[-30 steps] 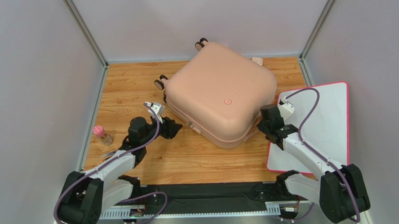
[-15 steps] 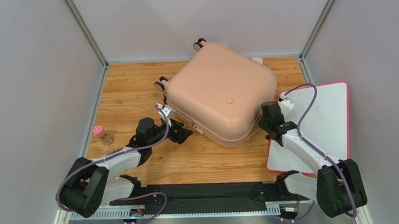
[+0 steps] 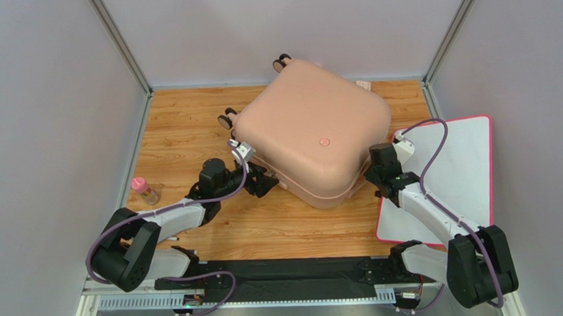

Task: Pack the luggage
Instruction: Zip the luggage at the center of the board.

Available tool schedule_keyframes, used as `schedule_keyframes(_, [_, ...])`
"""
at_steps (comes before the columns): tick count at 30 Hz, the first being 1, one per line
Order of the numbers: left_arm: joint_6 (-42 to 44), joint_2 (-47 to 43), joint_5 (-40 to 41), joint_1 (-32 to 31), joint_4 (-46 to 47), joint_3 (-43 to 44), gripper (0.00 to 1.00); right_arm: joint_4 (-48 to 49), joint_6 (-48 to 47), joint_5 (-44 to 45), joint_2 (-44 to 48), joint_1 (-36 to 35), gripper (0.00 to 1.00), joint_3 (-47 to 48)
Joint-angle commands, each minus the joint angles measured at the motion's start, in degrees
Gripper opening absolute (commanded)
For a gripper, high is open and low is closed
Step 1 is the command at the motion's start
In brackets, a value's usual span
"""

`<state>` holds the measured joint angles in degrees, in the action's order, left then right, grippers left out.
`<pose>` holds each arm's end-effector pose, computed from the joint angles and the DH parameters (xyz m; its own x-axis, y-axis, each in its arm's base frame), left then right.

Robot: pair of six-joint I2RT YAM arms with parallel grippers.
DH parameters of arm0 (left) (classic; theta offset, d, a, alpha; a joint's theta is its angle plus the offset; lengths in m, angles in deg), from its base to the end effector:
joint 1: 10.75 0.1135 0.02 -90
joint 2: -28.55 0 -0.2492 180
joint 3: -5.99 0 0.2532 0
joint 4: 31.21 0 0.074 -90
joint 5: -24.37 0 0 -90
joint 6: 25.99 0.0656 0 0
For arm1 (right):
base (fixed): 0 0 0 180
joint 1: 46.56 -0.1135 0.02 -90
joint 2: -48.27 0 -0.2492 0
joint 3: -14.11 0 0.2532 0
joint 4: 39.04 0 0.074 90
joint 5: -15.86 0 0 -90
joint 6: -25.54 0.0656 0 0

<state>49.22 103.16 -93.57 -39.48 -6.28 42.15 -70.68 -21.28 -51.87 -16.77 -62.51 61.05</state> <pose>0.2312 -0.1618 0.1655 -0.4086 -0.0332 -0.9121 0.7445 0.5660 -0.3541 0.2401 0.0428 0.1580 -0.5479 0.5020 -0.6692 0.4884 0.8414 0.2313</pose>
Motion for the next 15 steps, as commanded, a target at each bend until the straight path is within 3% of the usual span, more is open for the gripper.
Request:
schedule_keyframes(1, [3.3,1.9,1.4,-0.7,2.1,2.8,0.76,-2.3,-2.1,-0.2,-0.2,0.6,0.00,-2.0])
schedule_keyframes(3, [3.6,2.5,1.5,-1.3,2.4,3.2,0.73,-2.1,-2.1,-0.4,-0.3,0.5,0.00,-2.0])
schedule_keyframes(7, [4.3,3.7,1.5,-2.3,2.4,4.3,0.55,-1.9,-2.0,-0.8,-0.8,0.6,0.00,-1.9])
schedule_keyframes(15, [3.1,4.8,4.7,-3.2,2.7,4.6,0.41,-1.5,-1.8,-1.3,-0.9,0.6,0.00,-2.5])
